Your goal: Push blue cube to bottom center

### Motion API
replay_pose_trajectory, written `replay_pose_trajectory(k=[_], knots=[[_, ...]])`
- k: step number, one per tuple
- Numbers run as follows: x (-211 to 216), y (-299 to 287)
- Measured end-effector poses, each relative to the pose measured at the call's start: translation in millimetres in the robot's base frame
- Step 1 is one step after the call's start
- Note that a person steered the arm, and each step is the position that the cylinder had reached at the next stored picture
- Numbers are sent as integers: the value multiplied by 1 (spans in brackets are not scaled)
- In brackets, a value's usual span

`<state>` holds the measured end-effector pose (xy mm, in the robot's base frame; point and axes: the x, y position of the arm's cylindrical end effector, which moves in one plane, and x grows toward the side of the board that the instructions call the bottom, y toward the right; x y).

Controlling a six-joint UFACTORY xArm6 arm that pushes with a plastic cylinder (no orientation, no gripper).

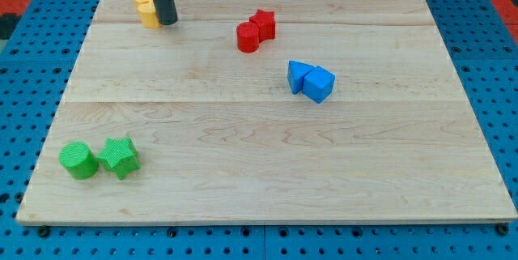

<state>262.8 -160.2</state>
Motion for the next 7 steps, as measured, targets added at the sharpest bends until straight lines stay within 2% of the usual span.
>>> replay_pose_trajectory(k=[2,4,7], knots=[[-23,0],[-36,81],[-66,140]])
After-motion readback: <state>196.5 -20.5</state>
